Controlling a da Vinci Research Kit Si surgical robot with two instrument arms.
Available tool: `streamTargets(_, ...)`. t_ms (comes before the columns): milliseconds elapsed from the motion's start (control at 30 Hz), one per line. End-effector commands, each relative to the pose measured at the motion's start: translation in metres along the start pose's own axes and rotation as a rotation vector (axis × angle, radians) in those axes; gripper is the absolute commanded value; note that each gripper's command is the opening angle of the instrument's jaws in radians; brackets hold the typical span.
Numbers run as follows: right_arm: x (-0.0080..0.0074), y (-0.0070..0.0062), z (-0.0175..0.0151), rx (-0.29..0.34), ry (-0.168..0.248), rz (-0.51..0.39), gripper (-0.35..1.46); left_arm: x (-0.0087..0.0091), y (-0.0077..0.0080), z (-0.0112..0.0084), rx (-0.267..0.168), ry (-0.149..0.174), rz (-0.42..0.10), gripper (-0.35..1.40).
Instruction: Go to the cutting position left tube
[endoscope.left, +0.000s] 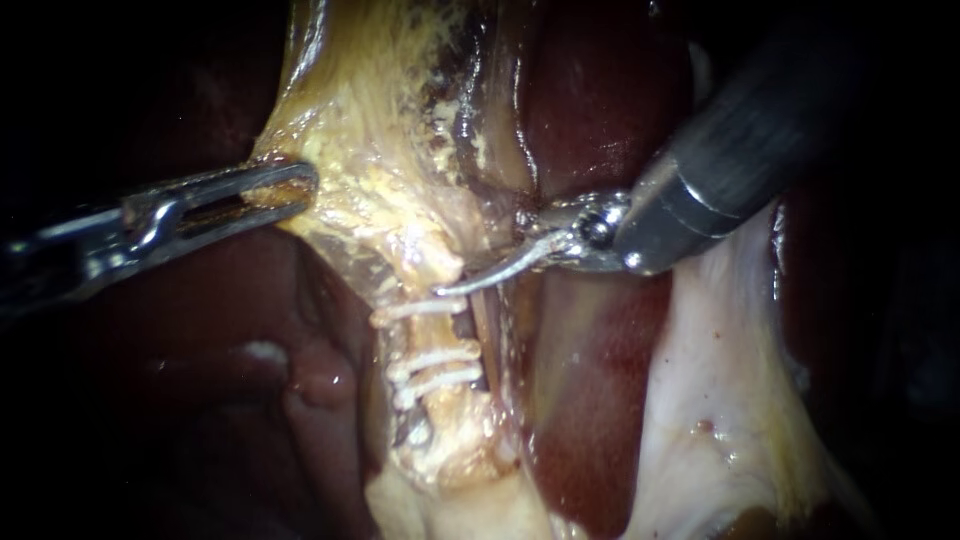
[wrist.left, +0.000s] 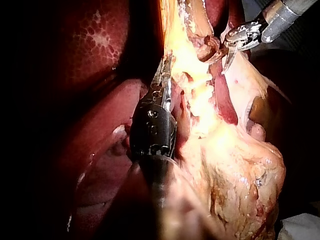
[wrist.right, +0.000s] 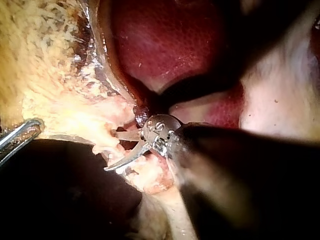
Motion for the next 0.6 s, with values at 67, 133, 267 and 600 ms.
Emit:
streamTargets(67,-0.0001,0.0001,-0.0001,-0.001,-0.001,0.001,1.43,0.0,0.0,0.0,0.0,0.0,0.0,-0.35)
streamTargets(133,-0.0002,0.0002,0.0,-0.002,-0.001,0.001,1.43,0.0,0.0,0.0,0.0,0.0,0.0,-0.35)
streamTargets(267,-0.0004,0.0004,0.0001,-0.009,-0.005,0.0,1.43,0.0,0.0,0.0,0.0,0.0,0.0,-0.35)
streamTargets(600,-0.0013,0.0001,-0.0006,-0.029,-0.039,-0.003,1.43,-0.0001,-0.0001,-0.0001,0.0,0.0,0.0,-0.35)
